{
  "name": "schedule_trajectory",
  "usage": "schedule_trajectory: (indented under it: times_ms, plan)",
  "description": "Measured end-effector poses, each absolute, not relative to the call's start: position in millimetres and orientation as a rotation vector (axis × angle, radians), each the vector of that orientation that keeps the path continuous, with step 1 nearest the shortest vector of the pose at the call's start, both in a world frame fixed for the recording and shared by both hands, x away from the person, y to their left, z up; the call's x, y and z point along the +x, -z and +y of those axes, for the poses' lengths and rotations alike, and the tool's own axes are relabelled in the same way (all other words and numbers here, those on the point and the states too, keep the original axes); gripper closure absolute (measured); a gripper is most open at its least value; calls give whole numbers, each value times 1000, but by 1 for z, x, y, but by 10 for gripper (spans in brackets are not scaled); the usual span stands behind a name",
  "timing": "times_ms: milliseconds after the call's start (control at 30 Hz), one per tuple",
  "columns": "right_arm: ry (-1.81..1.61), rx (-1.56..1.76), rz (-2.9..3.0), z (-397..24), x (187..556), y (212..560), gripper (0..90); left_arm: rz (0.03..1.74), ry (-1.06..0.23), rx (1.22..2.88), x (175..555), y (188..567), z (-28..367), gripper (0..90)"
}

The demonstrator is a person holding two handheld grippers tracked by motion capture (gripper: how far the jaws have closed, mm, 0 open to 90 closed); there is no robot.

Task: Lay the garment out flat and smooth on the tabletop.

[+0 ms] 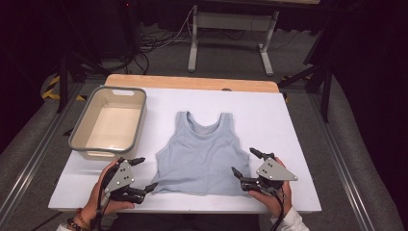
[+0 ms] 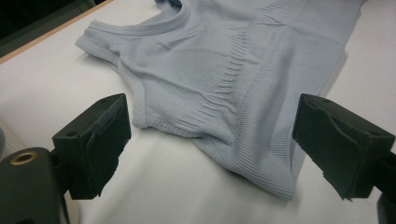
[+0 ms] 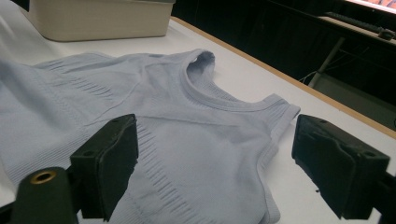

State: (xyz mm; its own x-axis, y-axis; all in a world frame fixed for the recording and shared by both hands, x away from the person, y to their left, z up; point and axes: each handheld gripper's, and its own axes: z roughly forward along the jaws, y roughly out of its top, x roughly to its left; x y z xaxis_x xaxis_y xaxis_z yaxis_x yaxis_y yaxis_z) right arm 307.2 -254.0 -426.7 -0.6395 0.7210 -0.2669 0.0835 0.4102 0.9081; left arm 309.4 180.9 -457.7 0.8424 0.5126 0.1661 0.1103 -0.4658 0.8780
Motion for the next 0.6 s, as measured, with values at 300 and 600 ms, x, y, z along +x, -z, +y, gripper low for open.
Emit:
schedule_trajectory:
  times_ms: [300,600]
  plan:
    - [-1233,687,2028,-256,301,433,124,454,-511,2024,311,458,180,125]
    - [-1216,685,2039,-251,299,436,109,452,-495,2026,312,460,178,123]
